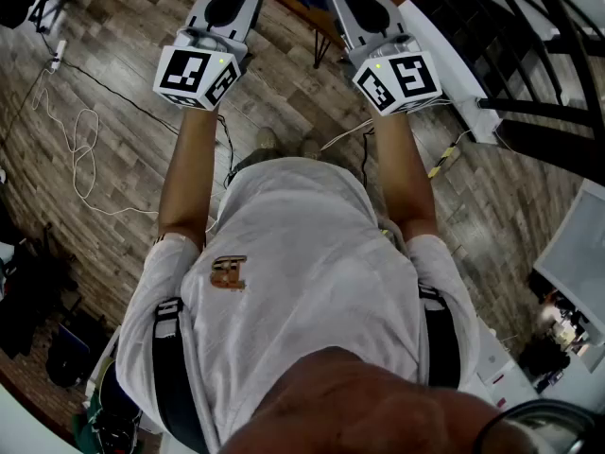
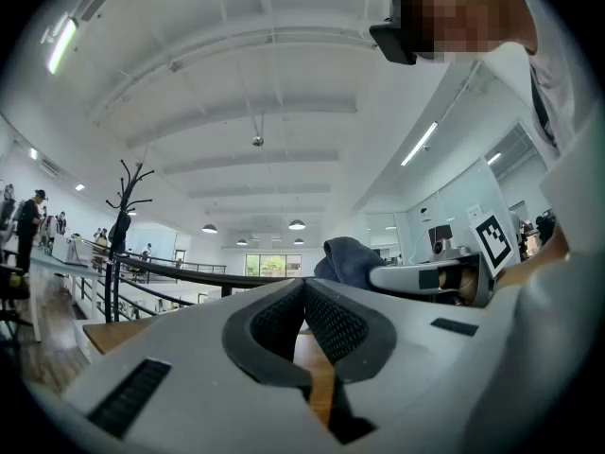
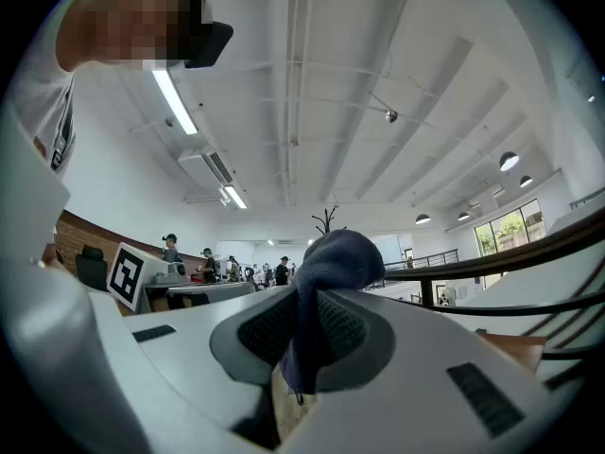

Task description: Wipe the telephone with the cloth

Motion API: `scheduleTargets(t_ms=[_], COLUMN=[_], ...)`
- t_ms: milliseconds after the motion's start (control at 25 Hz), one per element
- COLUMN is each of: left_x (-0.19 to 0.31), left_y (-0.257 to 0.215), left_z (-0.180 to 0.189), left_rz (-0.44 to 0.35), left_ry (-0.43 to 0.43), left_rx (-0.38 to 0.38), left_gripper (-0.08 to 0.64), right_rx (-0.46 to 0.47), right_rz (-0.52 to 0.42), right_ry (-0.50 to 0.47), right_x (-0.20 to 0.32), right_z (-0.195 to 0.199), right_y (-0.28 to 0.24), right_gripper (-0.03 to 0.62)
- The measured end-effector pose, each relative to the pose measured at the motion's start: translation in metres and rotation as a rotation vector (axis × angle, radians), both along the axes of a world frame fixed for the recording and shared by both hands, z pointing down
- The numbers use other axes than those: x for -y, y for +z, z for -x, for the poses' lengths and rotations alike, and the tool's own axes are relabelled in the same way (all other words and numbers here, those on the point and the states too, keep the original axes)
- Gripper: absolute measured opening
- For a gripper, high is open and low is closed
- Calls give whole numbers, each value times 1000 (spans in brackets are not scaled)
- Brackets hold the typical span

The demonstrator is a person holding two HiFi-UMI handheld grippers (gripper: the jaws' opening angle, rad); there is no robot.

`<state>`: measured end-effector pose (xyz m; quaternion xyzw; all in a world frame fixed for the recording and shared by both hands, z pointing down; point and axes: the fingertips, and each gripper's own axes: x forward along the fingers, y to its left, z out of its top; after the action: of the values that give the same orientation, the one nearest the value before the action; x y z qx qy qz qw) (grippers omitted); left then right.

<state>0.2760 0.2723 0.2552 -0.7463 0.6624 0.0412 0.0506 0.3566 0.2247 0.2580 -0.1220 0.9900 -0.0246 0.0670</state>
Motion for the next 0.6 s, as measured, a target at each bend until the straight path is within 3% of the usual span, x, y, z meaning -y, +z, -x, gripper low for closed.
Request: scheduleTargets(t_ms=[600], left_x=[-11], left_y=[9], left_z=[38], left_rz=[-3], left_ry=[4], left_rx=[-25], left_gripper=[18], right_rx=[-1], right_rz=[-4], right_ry=[-1], right_x=[-9], right_z=[34], right_y=[6], right_gripper=[60])
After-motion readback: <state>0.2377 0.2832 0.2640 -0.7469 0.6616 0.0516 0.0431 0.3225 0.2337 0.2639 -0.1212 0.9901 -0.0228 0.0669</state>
